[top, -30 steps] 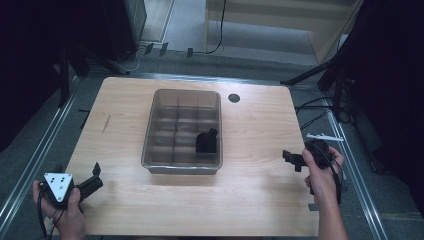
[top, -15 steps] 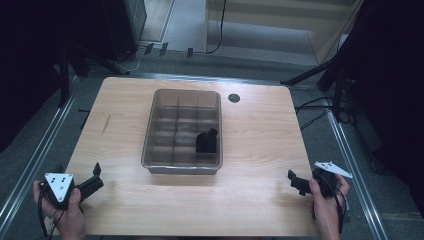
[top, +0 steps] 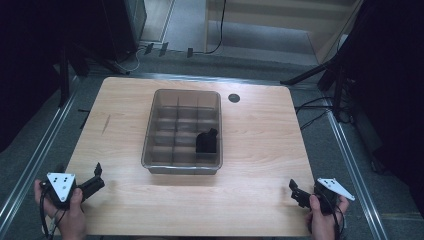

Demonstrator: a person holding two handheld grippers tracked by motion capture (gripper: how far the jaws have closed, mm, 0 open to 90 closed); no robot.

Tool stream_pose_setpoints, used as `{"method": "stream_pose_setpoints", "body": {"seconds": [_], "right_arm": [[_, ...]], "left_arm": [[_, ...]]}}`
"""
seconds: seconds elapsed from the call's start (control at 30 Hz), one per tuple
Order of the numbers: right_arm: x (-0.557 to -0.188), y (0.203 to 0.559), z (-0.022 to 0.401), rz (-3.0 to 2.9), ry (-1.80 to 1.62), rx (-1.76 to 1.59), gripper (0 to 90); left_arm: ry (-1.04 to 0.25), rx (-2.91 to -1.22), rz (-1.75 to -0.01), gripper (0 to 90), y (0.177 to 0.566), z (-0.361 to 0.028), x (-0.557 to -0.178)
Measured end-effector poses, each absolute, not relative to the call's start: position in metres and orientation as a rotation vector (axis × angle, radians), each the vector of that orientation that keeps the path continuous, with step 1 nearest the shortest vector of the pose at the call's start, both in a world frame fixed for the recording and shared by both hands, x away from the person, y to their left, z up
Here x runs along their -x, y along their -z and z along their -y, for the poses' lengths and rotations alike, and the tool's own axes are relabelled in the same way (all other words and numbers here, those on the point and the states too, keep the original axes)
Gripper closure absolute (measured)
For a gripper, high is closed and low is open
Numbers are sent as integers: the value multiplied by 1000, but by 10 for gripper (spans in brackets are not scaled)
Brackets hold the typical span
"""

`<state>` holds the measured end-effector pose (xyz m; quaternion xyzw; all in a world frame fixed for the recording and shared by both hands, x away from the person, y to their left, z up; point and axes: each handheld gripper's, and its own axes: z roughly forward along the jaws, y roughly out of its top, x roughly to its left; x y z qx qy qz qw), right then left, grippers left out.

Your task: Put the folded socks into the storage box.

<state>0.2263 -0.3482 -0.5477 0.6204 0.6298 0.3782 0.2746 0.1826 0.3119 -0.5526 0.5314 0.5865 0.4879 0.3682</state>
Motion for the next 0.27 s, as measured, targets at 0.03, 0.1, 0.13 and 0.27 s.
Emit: {"method": "stream_pose_setpoints", "body": {"seconds": [0.03, 0.1, 0.13, 0.27], "right_arm": [[-226, 548, 348, -1693, -1017, -1668, 56], [-225, 548, 348, -1684, -1033, -1681, 64], [-225, 548, 348, -1694, -1042, -1688, 64], [-225, 548, 351, -1675, -1061, -1714, 70]], "left_arm": [[-1253, -1364, -1506, 0, 553, -312, -183], [-1252, -1365, -1506, 0, 553, -311, -183], [-1252, -1365, -1505, 0, 553, -311, -183], [-1259, -1372, -1502, 0, 553, -310, -183]]}}
